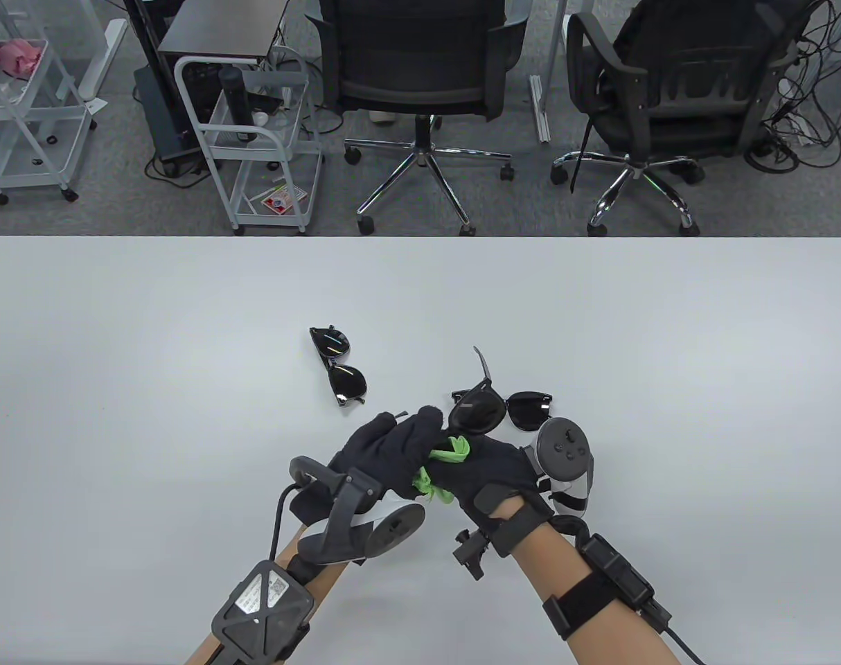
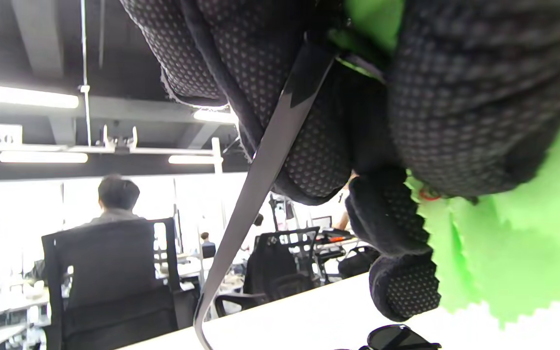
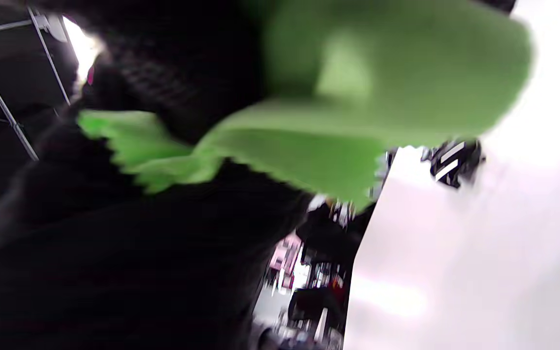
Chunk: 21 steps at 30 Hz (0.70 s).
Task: Dust sunglasses
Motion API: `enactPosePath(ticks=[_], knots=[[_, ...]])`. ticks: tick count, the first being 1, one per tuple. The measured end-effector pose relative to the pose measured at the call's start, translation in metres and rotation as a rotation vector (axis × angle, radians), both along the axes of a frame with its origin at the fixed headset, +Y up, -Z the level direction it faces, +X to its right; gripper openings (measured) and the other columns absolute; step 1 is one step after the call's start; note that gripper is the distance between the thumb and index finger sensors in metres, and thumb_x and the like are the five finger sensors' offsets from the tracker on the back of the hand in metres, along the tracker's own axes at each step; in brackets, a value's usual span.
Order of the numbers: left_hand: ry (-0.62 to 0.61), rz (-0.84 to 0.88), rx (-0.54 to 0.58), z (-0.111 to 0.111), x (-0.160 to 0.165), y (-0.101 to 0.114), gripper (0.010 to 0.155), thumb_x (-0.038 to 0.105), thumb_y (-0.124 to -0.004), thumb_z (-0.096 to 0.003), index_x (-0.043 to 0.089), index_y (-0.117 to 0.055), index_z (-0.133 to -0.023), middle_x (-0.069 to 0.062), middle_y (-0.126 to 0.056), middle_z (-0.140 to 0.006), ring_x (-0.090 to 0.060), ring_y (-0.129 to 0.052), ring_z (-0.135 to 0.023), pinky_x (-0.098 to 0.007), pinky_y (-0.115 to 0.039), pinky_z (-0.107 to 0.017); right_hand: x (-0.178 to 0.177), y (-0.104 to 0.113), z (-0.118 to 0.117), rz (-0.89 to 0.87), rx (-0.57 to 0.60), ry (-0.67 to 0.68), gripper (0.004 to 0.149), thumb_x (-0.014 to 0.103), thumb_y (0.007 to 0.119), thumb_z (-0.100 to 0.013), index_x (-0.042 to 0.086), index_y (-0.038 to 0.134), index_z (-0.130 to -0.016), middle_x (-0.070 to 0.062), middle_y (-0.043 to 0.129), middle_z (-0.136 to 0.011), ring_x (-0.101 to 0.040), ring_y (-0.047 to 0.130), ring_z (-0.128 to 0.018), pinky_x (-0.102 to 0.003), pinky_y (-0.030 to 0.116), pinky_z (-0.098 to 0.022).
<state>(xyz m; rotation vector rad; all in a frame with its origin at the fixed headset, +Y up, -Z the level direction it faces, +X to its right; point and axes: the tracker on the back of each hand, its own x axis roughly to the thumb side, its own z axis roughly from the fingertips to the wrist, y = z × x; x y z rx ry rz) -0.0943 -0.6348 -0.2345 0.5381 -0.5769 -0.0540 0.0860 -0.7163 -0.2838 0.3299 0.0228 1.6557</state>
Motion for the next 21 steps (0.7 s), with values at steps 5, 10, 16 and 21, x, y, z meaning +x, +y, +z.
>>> enactPosePath(ticks=[5,10,16,21], knots=[[0.004,0.029,-0.004,-0.001,-0.001,0.001,0.099,0.063,-0.101,-0.0145,0.024,-0.065,-0.099,0.011,-0.093,-0.085,0.009,-0.118,-0.05,-0.024,-0.086,-0.066,0.0,0.002,0.007,-0.02,0.018,-0.048,0.04,0.047,0.089,-0.04,0.016,0.095,-0.065,0.0,0.104,-0.057,-0.027,0.105,-0.056,-0.061,0.072,-0.057],[0.019,0.06,-0.038,-0.006,-0.01,0.0,0.099,0.064,-0.1,-0.0142,0.026,-0.065,-0.099,0.012,-0.092,-0.086,0.009,-0.118,-0.052,-0.025,-0.086,-0.066,-0.004,-0.005,0.001,-0.158,-0.074,0.18,0.044,0.036,0.082,-0.047,0.01,0.087,-0.082,-0.009,0.097,-0.077,-0.036,0.095,-0.073,-0.066,0.065,-0.059],[0.016,-0.064,0.082,0.005,0.006,0.0,0.1,0.066,-0.099,-0.015,0.025,-0.064,-0.1,0.01,-0.091,-0.088,0.005,-0.117,-0.051,-0.03,-0.084,-0.067,-0.005,0.0,0.005,-0.01,-0.013,-0.003,0.04,0.039,0.099,-0.036,0.017,0.092,-0.068,0.0,0.102,-0.062,-0.027,0.104,-0.061,-0.061,0.071,-0.058],[0.06,-0.019,0.051,0.002,0.003,0.001,0.099,0.069,-0.096,-0.0188,0.027,-0.062,-0.102,0.011,-0.088,-0.091,0.002,-0.115,-0.054,-0.035,-0.082,-0.068,-0.005,0.004,0.002,-0.025,0.022,0.099,0.042,0.04,0.09,-0.043,0.014,0.089,-0.076,-0.003,0.099,-0.07,-0.03,0.1,-0.068,-0.063,0.068,-0.059]])
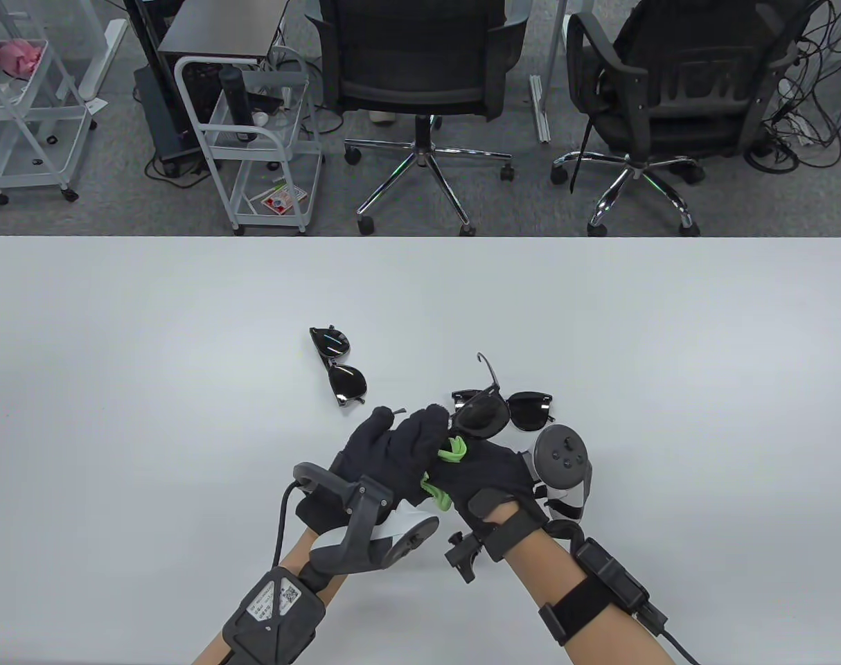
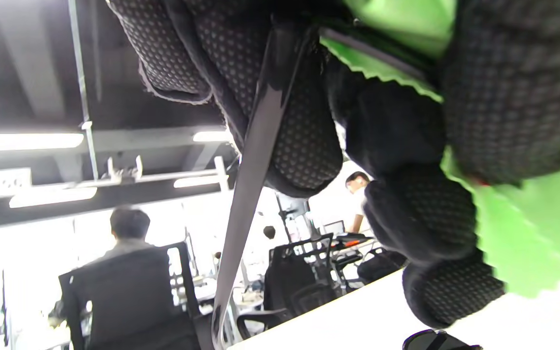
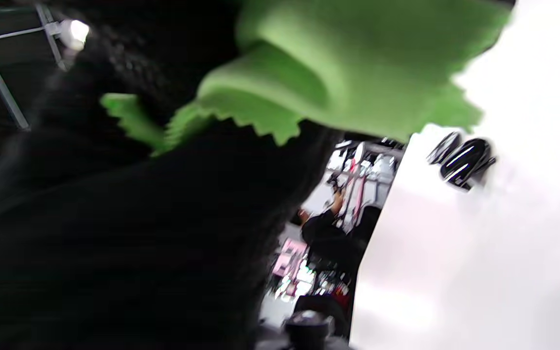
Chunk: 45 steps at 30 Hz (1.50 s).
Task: Dust sunglasses
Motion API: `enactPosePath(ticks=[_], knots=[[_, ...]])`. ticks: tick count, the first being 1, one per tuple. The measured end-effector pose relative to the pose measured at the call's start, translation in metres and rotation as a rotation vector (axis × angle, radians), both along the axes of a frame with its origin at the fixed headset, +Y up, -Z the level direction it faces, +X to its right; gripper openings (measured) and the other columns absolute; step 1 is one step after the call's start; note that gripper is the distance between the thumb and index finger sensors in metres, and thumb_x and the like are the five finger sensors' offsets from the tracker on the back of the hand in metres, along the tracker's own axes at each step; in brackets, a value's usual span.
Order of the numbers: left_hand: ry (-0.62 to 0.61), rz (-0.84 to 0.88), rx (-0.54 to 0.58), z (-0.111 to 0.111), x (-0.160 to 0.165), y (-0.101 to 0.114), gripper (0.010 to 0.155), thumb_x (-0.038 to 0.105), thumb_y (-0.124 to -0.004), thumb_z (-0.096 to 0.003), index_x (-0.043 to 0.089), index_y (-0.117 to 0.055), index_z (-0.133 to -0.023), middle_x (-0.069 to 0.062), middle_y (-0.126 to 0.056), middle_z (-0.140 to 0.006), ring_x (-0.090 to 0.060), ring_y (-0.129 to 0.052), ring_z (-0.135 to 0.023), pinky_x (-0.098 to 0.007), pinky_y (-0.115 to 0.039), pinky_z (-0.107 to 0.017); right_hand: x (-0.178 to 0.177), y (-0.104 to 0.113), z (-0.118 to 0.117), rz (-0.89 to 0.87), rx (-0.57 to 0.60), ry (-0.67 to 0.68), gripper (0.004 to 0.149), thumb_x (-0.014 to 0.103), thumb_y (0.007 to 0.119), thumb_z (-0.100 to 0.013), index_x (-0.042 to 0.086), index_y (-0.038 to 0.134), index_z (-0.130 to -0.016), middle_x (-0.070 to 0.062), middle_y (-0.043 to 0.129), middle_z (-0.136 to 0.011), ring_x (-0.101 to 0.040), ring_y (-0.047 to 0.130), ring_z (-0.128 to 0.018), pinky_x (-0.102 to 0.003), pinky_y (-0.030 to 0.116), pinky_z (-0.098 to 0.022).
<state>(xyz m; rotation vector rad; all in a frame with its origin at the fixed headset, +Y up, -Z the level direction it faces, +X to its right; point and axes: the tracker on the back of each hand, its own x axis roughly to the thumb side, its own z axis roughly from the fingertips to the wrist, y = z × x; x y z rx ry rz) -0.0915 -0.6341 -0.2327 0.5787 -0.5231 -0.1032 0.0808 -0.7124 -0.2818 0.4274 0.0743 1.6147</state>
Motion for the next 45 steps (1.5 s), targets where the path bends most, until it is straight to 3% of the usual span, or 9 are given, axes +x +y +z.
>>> enactPosePath(ticks=[3,8,15,19,26,31,35,38,45], knots=[[0.025,0.058,-0.067,-0.006,-0.011,0.003,0.099,0.068,-0.095,-0.0214,0.028,-0.058,-0.103,0.011,-0.084,-0.094,0.001,-0.114,-0.06,-0.036,-0.081,-0.069,-0.004,0.001,-0.001,-0.097,-0.039,0.213,0.057,0.037,0.083,-0.049,0.005,0.072,-0.095,-0.014,0.083,-0.091,-0.042,0.083,-0.085,-0.069,0.059,-0.061],[0.008,-0.01,0.031,0.002,-0.001,0.003,0.098,0.068,-0.096,-0.0199,0.026,-0.061,-0.102,0.01,-0.087,-0.091,0.003,-0.114,-0.056,-0.035,-0.082,-0.068,-0.002,0.005,0.004,-0.023,0.005,-0.095,0.04,0.035,0.093,-0.038,0.014,0.091,-0.072,-0.003,0.102,-0.066,-0.03,0.103,-0.064,-0.063,0.071,-0.058],[-0.001,0.047,-0.049,0.0,-0.001,0.002,0.1,0.069,-0.095,-0.0194,0.026,-0.059,-0.103,0.01,-0.085,-0.093,0.003,-0.114,-0.054,-0.035,-0.082,-0.068,0.003,0.004,0.005,-0.023,0.011,-0.098,0.042,0.044,0.083,-0.044,0.013,0.095,-0.069,-0.003,0.104,-0.061,-0.029,0.105,-0.059,-0.062,0.072,-0.058],[0.015,0.013,0.001,0.002,-0.002,0.003,0.1,0.068,-0.096,-0.0199,0.027,-0.058,-0.102,0.011,-0.084,-0.093,0.001,-0.114,-0.057,-0.037,-0.081,-0.069,-0.001,-0.002,0.002,-0.127,-0.066,0.098,0.043,0.03,0.085,-0.043,0.011,0.087,-0.082,-0.008,0.096,-0.079,-0.036,0.095,-0.076,-0.067,0.065,-0.06],[0.02,0.015,-0.059,-0.005,0.001,-0.003,0.097,0.07,-0.093,-0.0213,0.029,-0.058,-0.101,0.011,-0.082,-0.093,0.002,-0.113,-0.056,-0.036,-0.081,-0.069,0.0,0.004,0.004,0.02,-0.014,-0.126,0.04,0.041,0.095,-0.037,0.015,0.095,-0.067,-0.002,0.105,-0.061,-0.029,0.106,-0.059,-0.061,0.073,-0.057],[0.056,0.08,-0.208,-0.021,-0.018,-0.01,0.095,0.067,-0.09,-0.0264,0.032,-0.047,-0.103,0.012,-0.07,-0.101,-0.007,-0.106,-0.078,-0.04,-0.076,-0.072,0.0,0.01,0.001,0.042,0.004,0.071,0.053,0.034,0.082,-0.047,0.002,0.08,-0.09,-0.019,0.091,-0.087,-0.045,0.092,-0.078,-0.068,0.065,-0.058],[0.124,0.071,-0.23,-0.031,-0.035,-0.015,0.093,0.062,-0.091,-0.0283,0.033,-0.042,-0.103,0.011,-0.064,-0.105,-0.012,-0.099,-0.089,-0.044,-0.072,-0.074,0.017,0.032,0.003,0.251,0.199,-0.14,0.044,0.032,0.086,-0.043,0.007,0.094,-0.078,-0.013,0.104,-0.073,-0.039,0.103,-0.066,-0.064,0.071,-0.055],[0.109,0.113,-0.316,-0.041,-0.047,-0.022,0.092,0.058,-0.09,-0.0309,0.035,-0.034,-0.101,0.01,-0.053,-0.109,-0.019,-0.085,-0.101,-0.047,-0.066,-0.077,0.028,0.051,0.006,0.296,0.315,-0.119,0.044,0.034,0.087,-0.043,0.007,0.095,-0.077,-0.012,0.105,-0.071,-0.037,0.105,-0.063,-0.062,0.074,-0.054],[0.027,0.119,-0.53,-0.055,-0.059,-0.039,0.091,0.044,-0.092,-0.0339,0.046,-0.025,-0.096,0.019,-0.036,-0.113,-0.028,-0.051,-0.112,-0.05,-0.054,-0.081,0.065,0.094,0.019,0.33,0.589,-0.417,0.044,0.034,0.086,-0.045,0.007,0.092,-0.08,-0.012,0.102,-0.076,-0.037,0.102,-0.068,-0.062,0.073,-0.055]])
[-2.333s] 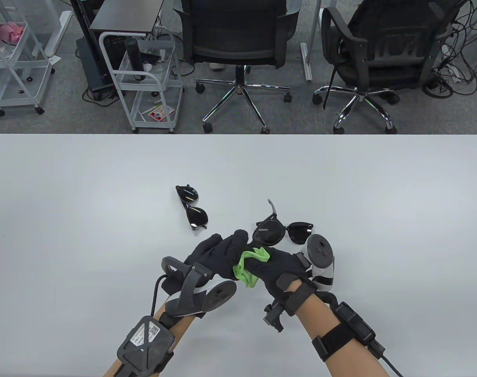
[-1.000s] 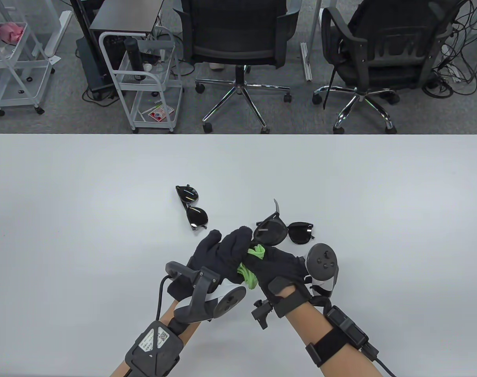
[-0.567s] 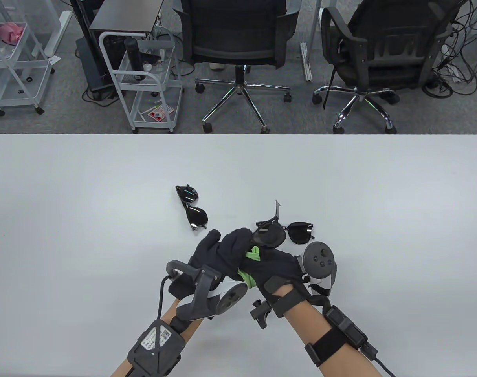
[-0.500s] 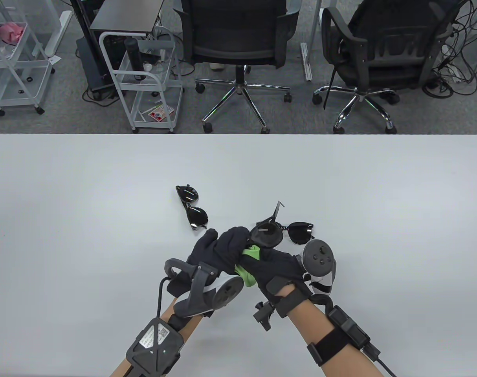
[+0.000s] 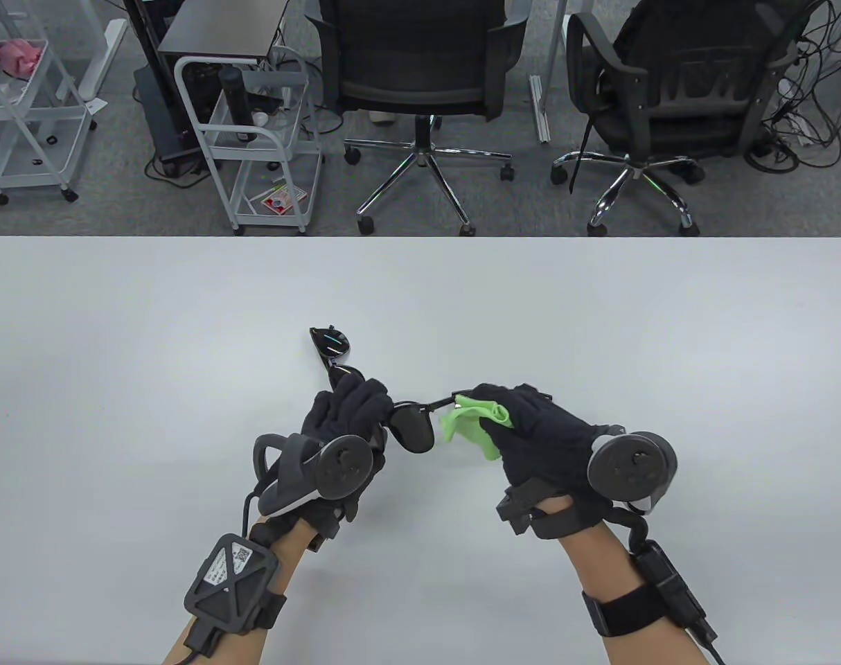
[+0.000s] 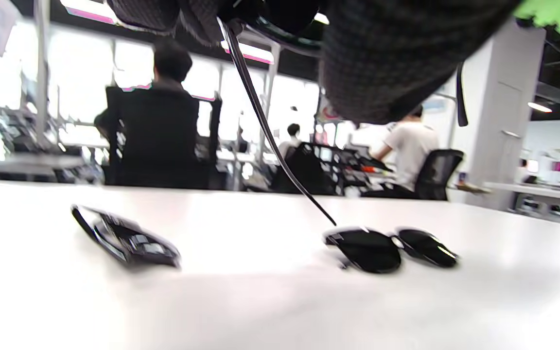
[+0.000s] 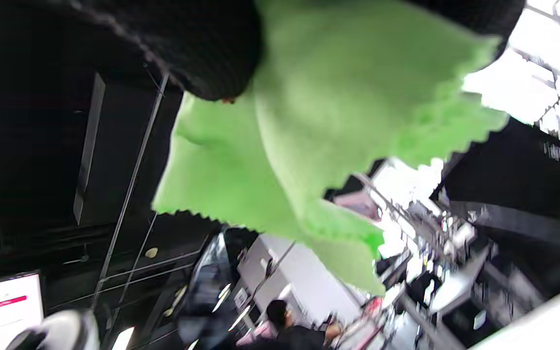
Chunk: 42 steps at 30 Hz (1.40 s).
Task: Dust sunglasses
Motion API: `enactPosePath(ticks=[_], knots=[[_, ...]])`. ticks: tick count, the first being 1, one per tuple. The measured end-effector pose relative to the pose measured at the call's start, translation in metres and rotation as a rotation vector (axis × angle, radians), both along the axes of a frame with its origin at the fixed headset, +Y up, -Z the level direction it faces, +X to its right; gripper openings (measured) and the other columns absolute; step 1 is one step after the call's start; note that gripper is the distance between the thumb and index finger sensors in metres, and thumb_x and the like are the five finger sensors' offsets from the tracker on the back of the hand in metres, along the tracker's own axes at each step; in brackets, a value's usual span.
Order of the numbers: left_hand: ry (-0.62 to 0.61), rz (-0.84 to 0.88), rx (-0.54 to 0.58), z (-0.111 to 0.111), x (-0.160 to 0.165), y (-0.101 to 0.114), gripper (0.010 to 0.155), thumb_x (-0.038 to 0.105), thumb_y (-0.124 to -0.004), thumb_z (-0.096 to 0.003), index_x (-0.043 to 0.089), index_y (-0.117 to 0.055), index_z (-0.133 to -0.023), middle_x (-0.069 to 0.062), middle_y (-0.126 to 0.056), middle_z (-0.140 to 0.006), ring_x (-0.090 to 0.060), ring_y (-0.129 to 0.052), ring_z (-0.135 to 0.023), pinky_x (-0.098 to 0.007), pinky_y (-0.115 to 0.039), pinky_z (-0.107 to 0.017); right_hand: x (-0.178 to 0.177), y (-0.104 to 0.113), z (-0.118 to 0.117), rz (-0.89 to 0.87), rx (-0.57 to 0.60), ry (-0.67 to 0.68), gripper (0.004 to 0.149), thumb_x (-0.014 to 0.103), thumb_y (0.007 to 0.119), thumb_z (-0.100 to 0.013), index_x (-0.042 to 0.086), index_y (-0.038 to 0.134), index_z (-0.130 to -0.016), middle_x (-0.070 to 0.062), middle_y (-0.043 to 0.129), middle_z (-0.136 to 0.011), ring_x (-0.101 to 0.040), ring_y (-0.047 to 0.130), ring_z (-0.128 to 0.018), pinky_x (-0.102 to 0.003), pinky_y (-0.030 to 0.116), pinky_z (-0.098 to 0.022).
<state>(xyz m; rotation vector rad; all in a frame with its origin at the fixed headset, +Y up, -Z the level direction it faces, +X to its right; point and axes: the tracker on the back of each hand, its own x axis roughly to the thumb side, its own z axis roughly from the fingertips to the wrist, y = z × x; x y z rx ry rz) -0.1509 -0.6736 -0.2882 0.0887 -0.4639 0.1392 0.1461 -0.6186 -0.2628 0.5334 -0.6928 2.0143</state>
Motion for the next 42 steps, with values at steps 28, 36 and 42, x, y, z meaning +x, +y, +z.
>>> enactPosePath(ticks=[28,36,42], knots=[[-0.13,-0.2,0.283,0.019,0.021,0.013,0.089,0.048,-0.093,-0.0288,0.053,-0.031,-0.093,0.025,-0.045,-0.11,-0.012,-0.064,-0.11,-0.039,-0.061,-0.082,-0.034,-0.014,-0.013,0.371,-0.361,0.62,0.055,0.039,0.083,-0.046,0.008,0.082,-0.091,-0.014,0.096,-0.087,-0.041,0.098,-0.074,-0.076,0.056,-0.058],[-0.116,-0.295,0.384,0.029,0.029,0.019,0.091,0.053,-0.092,-0.028,0.048,-0.034,-0.098,0.021,-0.045,-0.112,-0.015,-0.064,-0.112,-0.045,-0.055,-0.083,-0.05,-0.016,-0.008,0.383,-0.353,0.681,0.043,0.036,0.083,-0.044,0.012,0.094,-0.078,-0.007,0.105,-0.065,-0.032,0.104,-0.055,-0.072,0.063,-0.058],[-0.217,-0.133,0.421,0.051,0.048,0.03,0.098,0.066,-0.089,-0.0223,0.044,-0.038,-0.102,0.019,-0.055,-0.111,-0.008,-0.075,-0.108,-0.047,-0.055,-0.083,-0.049,-0.02,-0.013,0.424,-0.307,0.558,0.044,0.037,0.081,-0.044,0.011,0.095,-0.076,-0.007,0.106,-0.06,-0.031,0.105,-0.051,-0.07,0.064,-0.058]])
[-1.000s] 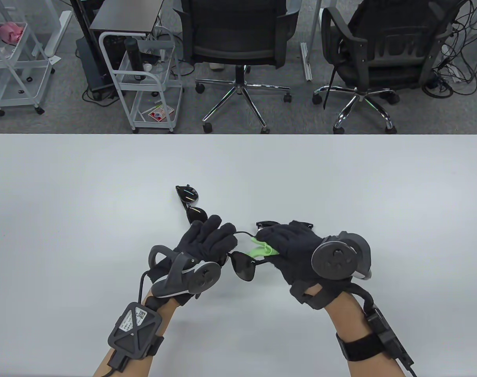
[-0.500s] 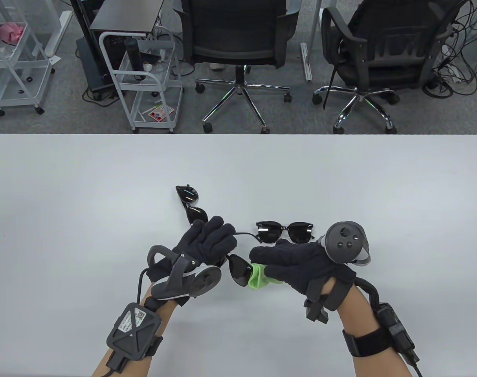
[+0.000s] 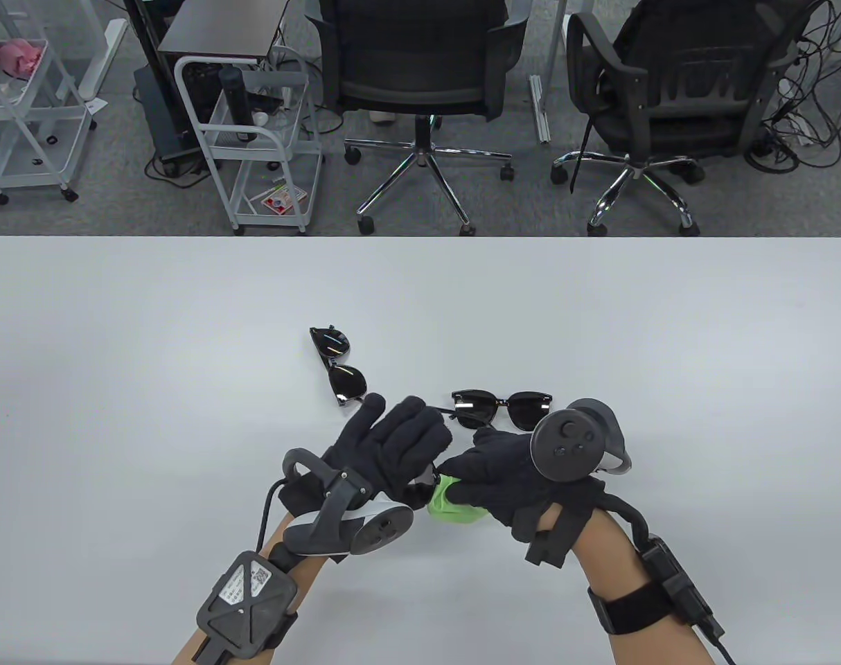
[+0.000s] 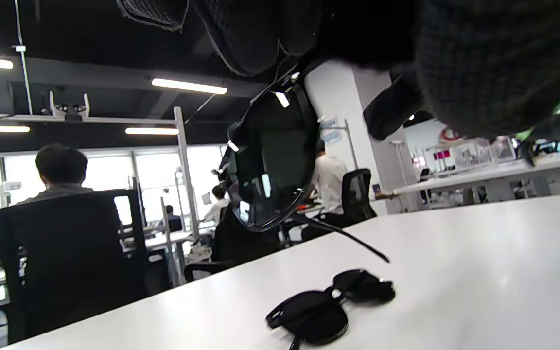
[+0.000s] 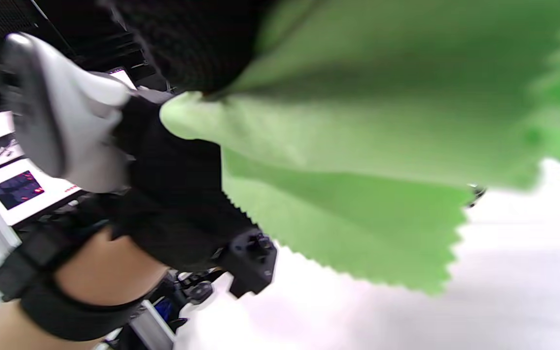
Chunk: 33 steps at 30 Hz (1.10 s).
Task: Dust sunglasses
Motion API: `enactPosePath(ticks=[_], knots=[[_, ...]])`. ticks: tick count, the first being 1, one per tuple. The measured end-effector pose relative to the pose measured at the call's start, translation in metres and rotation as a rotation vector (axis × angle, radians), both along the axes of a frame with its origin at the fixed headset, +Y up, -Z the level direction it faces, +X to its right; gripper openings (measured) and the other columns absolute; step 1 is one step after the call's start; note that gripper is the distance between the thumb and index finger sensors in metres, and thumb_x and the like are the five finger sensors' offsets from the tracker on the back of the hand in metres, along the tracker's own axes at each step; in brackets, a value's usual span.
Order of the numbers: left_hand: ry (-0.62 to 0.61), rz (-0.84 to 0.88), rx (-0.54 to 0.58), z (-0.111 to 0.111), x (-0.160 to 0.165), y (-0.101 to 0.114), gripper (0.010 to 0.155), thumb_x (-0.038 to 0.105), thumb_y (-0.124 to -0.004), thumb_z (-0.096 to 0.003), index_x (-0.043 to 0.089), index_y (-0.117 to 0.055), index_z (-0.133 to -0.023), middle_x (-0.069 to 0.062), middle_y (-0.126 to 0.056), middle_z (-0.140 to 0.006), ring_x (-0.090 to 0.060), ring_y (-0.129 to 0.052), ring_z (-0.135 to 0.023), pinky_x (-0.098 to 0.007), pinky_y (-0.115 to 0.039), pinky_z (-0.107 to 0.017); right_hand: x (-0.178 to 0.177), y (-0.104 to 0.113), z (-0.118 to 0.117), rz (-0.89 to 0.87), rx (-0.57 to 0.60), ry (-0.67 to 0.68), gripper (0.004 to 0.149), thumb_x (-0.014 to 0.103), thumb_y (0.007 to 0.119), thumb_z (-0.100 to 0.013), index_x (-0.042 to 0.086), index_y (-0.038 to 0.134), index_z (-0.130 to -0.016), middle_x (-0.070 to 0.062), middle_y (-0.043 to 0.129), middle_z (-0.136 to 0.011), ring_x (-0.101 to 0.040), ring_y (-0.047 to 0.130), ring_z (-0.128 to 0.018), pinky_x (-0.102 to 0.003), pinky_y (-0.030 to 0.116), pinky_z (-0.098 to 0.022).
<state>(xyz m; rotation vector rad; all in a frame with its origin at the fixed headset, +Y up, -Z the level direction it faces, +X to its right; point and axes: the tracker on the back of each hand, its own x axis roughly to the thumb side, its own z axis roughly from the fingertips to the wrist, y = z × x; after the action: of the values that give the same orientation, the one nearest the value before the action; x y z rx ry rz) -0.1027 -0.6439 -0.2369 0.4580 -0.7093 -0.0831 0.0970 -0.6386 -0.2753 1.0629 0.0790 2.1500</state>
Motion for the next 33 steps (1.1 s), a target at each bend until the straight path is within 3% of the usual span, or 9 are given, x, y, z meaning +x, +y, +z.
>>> enactPosePath(ticks=[3,8,14,20,27,33], knots=[[0.014,-0.004,0.053,0.0,0.001,0.001,0.092,0.069,-0.089,-0.0218,0.043,-0.047,-0.1,0.019,-0.068,-0.103,-0.004,-0.091,-0.096,-0.043,-0.062,-0.081,0.0,-0.003,-0.001,-0.019,-0.005,-0.025,0.044,0.036,0.081,-0.044,0.011,0.096,-0.076,-0.007,0.106,-0.058,-0.031,0.104,-0.049,-0.071,0.064,-0.058],[0.078,-0.021,0.085,-0.009,-0.005,0.0,0.087,0.069,-0.091,-0.022,0.048,-0.051,-0.097,0.023,-0.071,-0.102,-0.001,-0.09,-0.096,-0.041,-0.064,-0.08,-0.001,-0.002,-0.008,0.042,0.022,-0.078,0.044,0.037,0.08,-0.044,0.01,0.096,-0.075,-0.006,0.107,-0.056,-0.029,0.105,-0.047,-0.069,0.064,-0.058],[0.139,0.04,0.041,-0.02,-0.026,0.001,0.088,0.069,-0.091,-0.0217,0.049,-0.05,-0.097,0.025,-0.069,-0.103,0.0,-0.089,-0.097,-0.042,-0.063,-0.08,0.023,-0.006,-0.016,0.085,0.01,-0.128,0.044,0.037,0.081,-0.043,0.011,0.096,-0.075,-0.005,0.107,-0.055,-0.028,0.106,-0.047,-0.069,0.065,-0.058],[0.196,0.102,-0.011,-0.029,-0.039,-0.002,0.088,0.068,-0.09,-0.0233,0.047,-0.049,-0.099,0.022,-0.069,-0.104,-0.002,-0.088,-0.098,-0.044,-0.062,-0.08,0.046,-0.013,-0.023,0.001,-0.042,-0.184,0.044,0.037,0.081,-0.044,0.01,0.096,-0.075,-0.006,0.107,-0.056,-0.029,0.106,-0.048,-0.069,0.064,-0.058],[0.201,0.094,0.036,-0.021,-0.034,0.002,0.089,0.064,-0.09,-0.0256,0.044,-0.048,-0.101,0.017,-0.068,-0.105,-0.008,-0.087,-0.099,-0.044,-0.063,-0.079,0.044,-0.011,-0.02,-0.044,-0.022,-0.21,0.043,0.036,0.081,-0.044,0.01,0.095,-0.076,-0.007,0.107,-0.059,-0.031,0.105,-0.051,-0.071,0.064,-0.058],[0.114,-0.006,0.13,0.001,0.001,0.004,0.089,0.062,-0.092,-0.0253,0.041,-0.05,-0.102,0.013,-0.071,-0.105,-0.01,-0.089,-0.097,-0.045,-0.064,-0.078,0.006,0.002,-0.005,-0.009,0.063,-0.128,0.043,0.037,0.082,-0.044,0.011,0.096,-0.076,-0.006,0.107,-0.059,-0.031,0.105,-0.051,-0.07,0.064,-0.058]])
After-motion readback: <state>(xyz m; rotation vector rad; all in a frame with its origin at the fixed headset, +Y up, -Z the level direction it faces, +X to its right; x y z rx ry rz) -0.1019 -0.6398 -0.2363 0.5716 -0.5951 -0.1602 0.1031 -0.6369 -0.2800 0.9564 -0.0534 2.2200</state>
